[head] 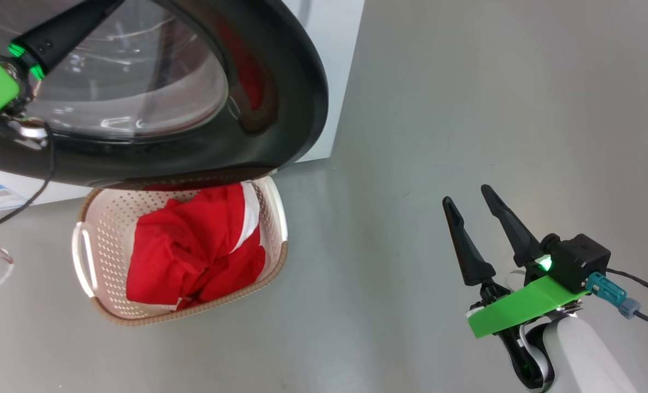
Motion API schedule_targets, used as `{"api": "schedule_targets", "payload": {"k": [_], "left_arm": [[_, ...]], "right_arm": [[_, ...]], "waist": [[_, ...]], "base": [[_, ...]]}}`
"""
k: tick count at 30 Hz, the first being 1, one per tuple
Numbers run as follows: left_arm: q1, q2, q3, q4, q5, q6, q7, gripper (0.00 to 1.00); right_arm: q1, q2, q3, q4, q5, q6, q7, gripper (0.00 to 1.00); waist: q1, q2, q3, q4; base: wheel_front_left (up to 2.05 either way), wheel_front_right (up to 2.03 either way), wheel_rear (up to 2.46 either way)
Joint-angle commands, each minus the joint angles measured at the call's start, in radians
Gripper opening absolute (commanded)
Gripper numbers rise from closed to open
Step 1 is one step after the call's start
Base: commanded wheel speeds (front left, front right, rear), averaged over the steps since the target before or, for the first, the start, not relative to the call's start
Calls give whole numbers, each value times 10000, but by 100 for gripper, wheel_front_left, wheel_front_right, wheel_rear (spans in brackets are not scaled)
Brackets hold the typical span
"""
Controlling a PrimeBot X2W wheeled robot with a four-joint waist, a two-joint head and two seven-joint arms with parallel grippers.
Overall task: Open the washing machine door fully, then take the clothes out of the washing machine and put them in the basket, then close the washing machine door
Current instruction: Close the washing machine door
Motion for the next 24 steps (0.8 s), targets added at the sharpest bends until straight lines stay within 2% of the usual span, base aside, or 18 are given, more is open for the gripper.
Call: {"api": "schedule_targets", "payload": {"k": [1,6,9,11,12,13,14,24], "left_arm": [[-128,546,208,-352,-108,-104,-96,0],[343,691,106,-597,-359,-104,-297,0],[878,809,84,-828,-486,-104,-560,22],[1299,847,124,-997,-616,-104,-803,44],[1522,870,152,-1089,-672,-104,-928,62],[1750,904,173,-1162,-693,-104,-1067,93],[1981,935,175,-1235,-697,-104,-1204,100],[4116,1285,-161,-1627,-427,-104,-2886,100]], "right_arm": [[-140,-32,172,-216,-152,16,-120,100],[-123,-119,189,-160,-137,16,-120,100],[-80,-209,208,-117,-118,16,-120,100],[-43,-267,214,-99,-110,16,-120,100],[-24,-300,220,-90,-104,16,-120,100],[-7,-337,230,-78,-96,16,-120,100],[14,-373,230,-68,-86,16,-120,100],[211,-691,252,40,-9,16,-120,100]], "waist": [[0,0,-73,112],[0,0,-220,320],[0,0,-370,505],[0,0,-477,642],[0,0,-527,717],[0,0,-583,794],[0,0,-634,881],[0,0,-1065,1656]], "base": [[0,0,0],[0,0,0],[0,0,0],[0,0,0],[0,0,0],[0,0,0],[0,0,0],[0,0,0]]}}
